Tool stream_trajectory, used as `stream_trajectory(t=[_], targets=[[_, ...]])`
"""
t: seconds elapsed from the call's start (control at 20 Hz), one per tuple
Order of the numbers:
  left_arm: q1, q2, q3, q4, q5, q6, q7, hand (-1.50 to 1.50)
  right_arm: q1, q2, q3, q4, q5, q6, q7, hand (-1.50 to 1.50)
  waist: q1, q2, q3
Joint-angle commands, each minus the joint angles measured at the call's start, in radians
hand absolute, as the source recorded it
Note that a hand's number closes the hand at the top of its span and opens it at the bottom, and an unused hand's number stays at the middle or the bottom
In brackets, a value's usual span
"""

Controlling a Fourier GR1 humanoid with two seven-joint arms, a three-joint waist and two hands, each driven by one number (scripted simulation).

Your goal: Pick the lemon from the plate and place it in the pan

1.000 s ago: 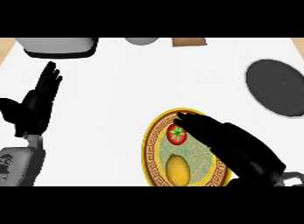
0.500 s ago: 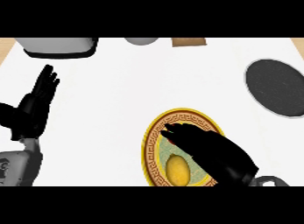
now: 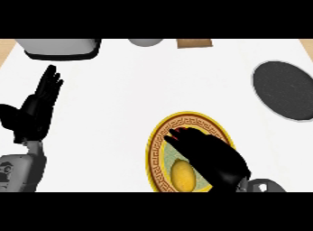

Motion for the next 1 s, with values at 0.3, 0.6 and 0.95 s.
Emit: stream_trajectory(t=[0.3,0.6,0.95], targets=[[-0.025,-0.030,0.016,0.017,-0.029,-0.004,0.014,0.00,0.024,0.078,-0.015,0.113,0.142,0.029,-0.079,-1.50,-0.001,0.000,0.000],[-0.055,-0.019,0.048,0.054,-0.014,-0.029,0.016,0.00,0.057,0.090,0.015,0.084,0.208,0.074,-0.059,-1.50,-0.003,0.000,0.000],[-0.018,-0.035,0.047,0.063,-0.026,-0.046,-0.029,0.00,0.039,0.132,0.014,0.265,0.288,0.018,-0.155,-1.50,-0.001,0.000,0.000]])
